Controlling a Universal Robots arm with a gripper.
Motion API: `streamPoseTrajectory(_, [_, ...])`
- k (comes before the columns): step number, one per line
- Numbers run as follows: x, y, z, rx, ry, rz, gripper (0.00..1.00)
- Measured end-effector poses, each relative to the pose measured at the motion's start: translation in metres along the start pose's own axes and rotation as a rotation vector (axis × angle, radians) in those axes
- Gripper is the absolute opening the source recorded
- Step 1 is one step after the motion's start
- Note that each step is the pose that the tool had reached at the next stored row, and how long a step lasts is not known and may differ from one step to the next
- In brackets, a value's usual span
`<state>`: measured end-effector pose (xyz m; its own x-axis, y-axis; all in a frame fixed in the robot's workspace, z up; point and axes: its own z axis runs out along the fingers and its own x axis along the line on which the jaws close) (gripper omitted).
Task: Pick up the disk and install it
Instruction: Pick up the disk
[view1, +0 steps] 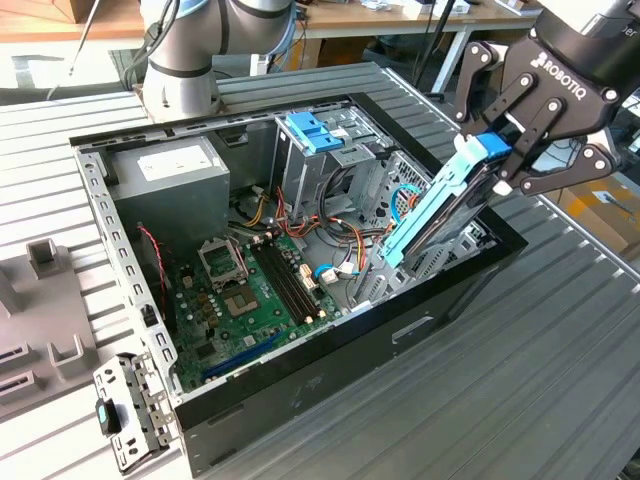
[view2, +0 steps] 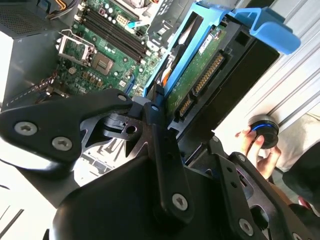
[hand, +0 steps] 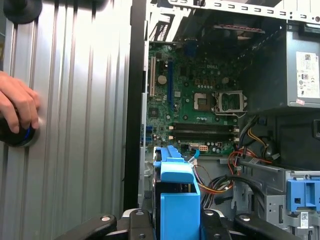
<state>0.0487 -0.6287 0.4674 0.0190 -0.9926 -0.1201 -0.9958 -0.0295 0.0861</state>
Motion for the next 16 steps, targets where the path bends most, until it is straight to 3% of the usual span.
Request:
streamPoseTrajectory(12, [0.0001,-0.0277,-0.0015,0.0000,-0.0001,0.000,0.36])
streamPoseTrajectory(14, [-0.0026,-0.0334,-0.0016,0.0000,0.0000,0.000,0.36])
streamPoseTrajectory(15, [-0.0054,-0.0419,-0.0017,0.0000,0.0001,0.000,0.36])
streamPoseTrajectory(16, [-0.0054,-0.0425,-0.0017,0.0000,-0.0001,0.000,0.36])
